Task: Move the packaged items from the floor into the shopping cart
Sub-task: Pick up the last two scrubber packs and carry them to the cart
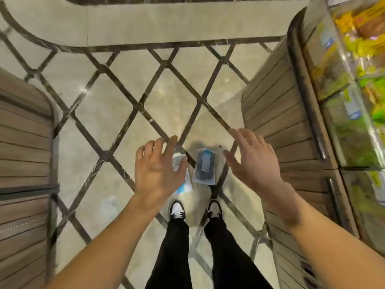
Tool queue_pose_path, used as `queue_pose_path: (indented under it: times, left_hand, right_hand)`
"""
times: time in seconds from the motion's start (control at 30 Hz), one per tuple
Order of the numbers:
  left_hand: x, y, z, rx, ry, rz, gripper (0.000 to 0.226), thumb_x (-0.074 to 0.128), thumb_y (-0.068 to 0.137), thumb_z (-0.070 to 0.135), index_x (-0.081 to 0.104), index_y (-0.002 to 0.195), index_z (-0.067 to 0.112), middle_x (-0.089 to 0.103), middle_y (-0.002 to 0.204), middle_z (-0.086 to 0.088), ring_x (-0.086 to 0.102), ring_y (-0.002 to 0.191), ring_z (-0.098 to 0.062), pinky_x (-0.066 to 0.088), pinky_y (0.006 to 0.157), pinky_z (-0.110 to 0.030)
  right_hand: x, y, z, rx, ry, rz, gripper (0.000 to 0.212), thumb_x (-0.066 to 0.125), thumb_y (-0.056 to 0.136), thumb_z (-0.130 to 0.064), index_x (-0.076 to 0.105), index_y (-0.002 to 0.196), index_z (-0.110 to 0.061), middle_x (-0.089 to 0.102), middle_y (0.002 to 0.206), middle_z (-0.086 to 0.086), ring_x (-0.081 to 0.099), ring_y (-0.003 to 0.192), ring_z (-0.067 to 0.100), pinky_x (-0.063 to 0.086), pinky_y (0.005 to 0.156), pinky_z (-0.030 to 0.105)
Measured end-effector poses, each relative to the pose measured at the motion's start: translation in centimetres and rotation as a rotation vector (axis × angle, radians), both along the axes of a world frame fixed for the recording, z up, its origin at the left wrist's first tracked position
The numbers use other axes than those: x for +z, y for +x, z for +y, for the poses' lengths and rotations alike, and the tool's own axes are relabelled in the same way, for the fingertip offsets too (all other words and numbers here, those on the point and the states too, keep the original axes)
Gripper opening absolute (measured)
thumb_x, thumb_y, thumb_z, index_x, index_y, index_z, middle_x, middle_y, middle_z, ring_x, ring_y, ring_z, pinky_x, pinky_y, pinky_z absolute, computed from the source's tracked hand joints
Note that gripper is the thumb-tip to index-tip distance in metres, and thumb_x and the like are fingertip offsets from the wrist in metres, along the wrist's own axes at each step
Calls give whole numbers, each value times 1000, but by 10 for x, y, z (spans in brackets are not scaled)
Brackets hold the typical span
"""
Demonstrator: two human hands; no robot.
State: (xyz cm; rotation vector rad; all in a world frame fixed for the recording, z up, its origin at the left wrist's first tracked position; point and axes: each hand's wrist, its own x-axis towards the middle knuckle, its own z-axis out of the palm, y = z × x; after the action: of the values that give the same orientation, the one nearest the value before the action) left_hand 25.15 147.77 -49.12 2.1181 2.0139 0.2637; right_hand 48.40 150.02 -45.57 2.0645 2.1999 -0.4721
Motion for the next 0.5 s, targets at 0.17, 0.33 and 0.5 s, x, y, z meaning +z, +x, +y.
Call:
queue_pose_path:
  times: [0.17, 0.33, 0.5]
  left_hand:
    - [-132, 14, 17, 31, -78, 7, 62, 46, 88, 48, 66, 133, 10, 71, 113, -17, 65, 103, -39, 49, 89, -48]
    - [-288, 18, 18, 34, -219, 22, 58, 50, 87, 48, 66, 132, 14, 71, 110, -15, 66, 101, -40, 51, 85, -48]
    - [-439, 16, 12, 25, -323, 62, 63, 51, 89, 52, 61, 137, 14, 70, 117, -18, 64, 103, -42, 50, 86, -48]
  right_hand:
    - [-149, 12, 19, 18, -60, 65, 52, 62, 100, -39, 50, 148, -22, 55, 145, 7, 57, 127, 33, 52, 92, 48]
    - [-312, 18, 21, 14, -152, 54, 56, 65, 98, -37, 50, 150, -21, 56, 145, 10, 60, 124, 38, 55, 90, 53]
    - [-457, 31, 21, -82, -250, 19, 52, 55, 104, -42, 43, 152, -28, 46, 154, 4, 51, 133, 33, 48, 102, 49]
